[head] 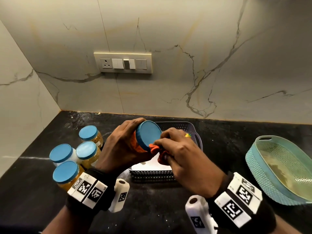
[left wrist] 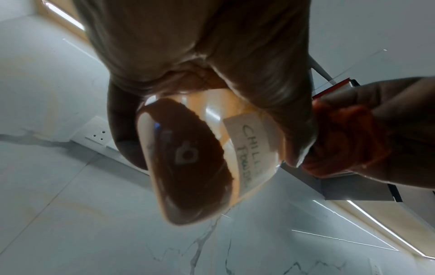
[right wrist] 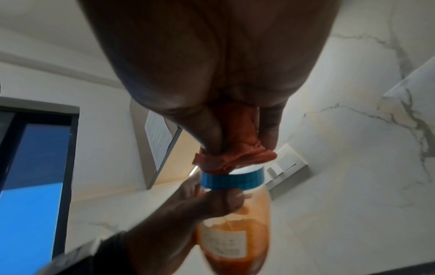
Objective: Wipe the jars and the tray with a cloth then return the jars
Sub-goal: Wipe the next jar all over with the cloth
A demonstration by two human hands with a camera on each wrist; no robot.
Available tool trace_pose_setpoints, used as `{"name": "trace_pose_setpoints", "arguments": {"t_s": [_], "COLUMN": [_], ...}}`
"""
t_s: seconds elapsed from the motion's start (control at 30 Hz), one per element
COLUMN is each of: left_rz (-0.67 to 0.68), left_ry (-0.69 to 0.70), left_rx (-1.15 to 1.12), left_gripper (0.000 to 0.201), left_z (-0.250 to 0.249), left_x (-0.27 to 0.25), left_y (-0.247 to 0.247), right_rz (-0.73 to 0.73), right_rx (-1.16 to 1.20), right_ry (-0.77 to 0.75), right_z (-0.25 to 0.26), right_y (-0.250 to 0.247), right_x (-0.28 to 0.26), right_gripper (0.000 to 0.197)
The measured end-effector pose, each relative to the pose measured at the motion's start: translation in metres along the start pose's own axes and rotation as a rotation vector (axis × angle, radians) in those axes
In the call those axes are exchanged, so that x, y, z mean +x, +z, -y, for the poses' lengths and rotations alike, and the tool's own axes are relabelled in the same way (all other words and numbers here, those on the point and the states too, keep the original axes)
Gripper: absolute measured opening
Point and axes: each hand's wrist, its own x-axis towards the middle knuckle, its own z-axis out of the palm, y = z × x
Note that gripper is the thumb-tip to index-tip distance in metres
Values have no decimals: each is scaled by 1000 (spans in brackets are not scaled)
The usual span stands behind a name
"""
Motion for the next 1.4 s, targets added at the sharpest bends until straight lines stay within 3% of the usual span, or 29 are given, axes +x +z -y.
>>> {"name": "trace_pose_setpoints", "arguments": {"t_s": [0.17, 0.33, 0.57, 0.73, 0.83, 0.93, 1.13, 1.23, 1.33, 1.4], "left_rz": [45, 113, 94, 136, 114, 121, 216, 249, 290, 275], "left_ry": [-70, -124, -194, -189, -199, -245, -292, -372, -439, -520], "left_rx": [-97, -279, -473, -466, -488, -554, -563, -585, -598, -677], "left_gripper": [88, 83, 70, 69, 63, 73, 69, 68, 72, 66], "left_z": [6, 1, -6, -12, -11, -2, -2, 5, 13, 10], "left_x": [-8, -10, -2, -1, 4, 2, 8, 9, 5, 8], "left_y": [1, 8, 2, 12, 12, 8, 15, 12, 10, 9], "right_rz": [54, 30, -11, -76, -89, -15, -67, 45, 247, 217], "right_rx": [-147, -29, 205, 137, 220, 253, 145, 228, 399, 432], "right_ry": [26, 45, -168, -71, -142, -196, -93, -141, -47, -18], "right_z": [-20, -34, -17, -35, -20, -30, -45, -42, -53, -61], "right_y": [0, -1, 6, 4, 9, 6, 8, 7, -11, -19], "right_x": [9, 41, 41, 50, 56, 40, 62, 64, 56, 54], "right_gripper": [31, 37, 40, 30, 31, 37, 35, 30, 30, 31]}}
